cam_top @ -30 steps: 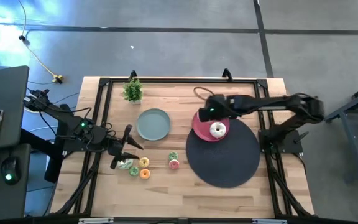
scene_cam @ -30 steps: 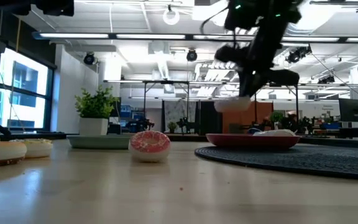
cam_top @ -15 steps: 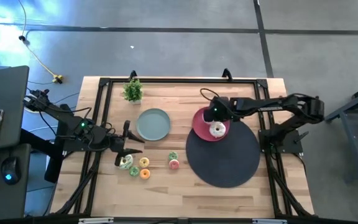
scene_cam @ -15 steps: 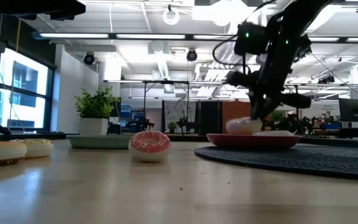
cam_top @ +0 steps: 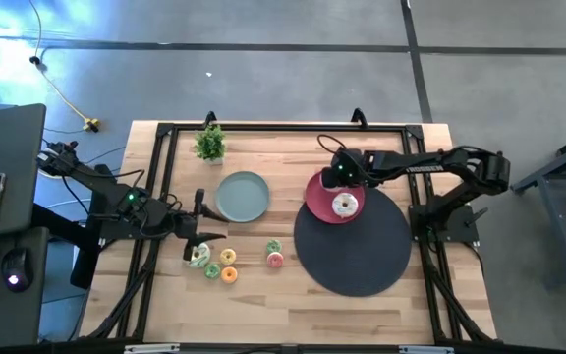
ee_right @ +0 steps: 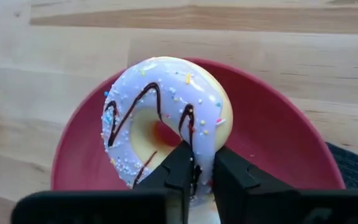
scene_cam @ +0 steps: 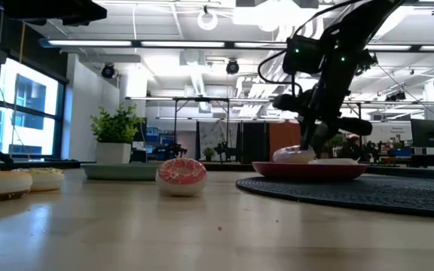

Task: Pick & Place donuts
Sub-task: Put the large purple donut on the red plate

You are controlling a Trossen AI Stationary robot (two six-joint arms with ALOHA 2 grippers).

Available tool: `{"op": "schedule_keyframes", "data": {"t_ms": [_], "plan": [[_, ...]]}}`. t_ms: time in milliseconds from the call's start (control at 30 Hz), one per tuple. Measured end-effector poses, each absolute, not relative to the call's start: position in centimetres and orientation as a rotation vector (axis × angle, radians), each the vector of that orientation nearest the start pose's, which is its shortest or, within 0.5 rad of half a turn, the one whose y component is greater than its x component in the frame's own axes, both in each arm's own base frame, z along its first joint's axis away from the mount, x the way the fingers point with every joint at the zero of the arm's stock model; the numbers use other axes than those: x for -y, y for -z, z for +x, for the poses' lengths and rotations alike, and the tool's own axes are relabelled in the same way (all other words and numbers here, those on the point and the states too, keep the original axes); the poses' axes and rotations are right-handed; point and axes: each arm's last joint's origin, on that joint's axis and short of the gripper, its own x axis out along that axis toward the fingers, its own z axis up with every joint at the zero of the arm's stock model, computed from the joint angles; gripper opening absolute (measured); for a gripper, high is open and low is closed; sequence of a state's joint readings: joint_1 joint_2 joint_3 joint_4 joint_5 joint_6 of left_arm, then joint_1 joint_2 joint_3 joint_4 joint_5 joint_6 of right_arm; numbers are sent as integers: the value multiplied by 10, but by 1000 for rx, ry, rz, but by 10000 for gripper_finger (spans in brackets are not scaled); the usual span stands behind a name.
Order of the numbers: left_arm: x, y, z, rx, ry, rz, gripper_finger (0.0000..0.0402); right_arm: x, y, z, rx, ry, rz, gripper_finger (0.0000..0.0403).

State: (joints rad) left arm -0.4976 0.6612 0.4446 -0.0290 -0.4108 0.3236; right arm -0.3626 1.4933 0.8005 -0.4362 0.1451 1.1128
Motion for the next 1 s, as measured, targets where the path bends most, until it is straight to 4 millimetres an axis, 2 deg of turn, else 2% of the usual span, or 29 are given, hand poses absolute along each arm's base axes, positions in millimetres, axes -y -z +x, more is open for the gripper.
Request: {"op": "schedule_keyframes", "data": {"t_ms": [333,467,567,700,867,1000], "plan": [[62,-249,138,-209,118,425,184,90,-167,244,-866,1052,1049,125],[62,-249,138,-207,129,423,184,80,-178,246,-862,1146,904,128],[62,-249,138,-208,129,423,184,77,-185,250,-884,1118,836,129],[62,-249,138,-208,129,423,184,76,-186,251,-935,1037,865,129],[62,-249,138,-207,130,423,184,71,-184,245,-1025,1047,863,129],[62,-249,138,-207,129,423,184,70,-182,247,-1061,976,895,129]]}}
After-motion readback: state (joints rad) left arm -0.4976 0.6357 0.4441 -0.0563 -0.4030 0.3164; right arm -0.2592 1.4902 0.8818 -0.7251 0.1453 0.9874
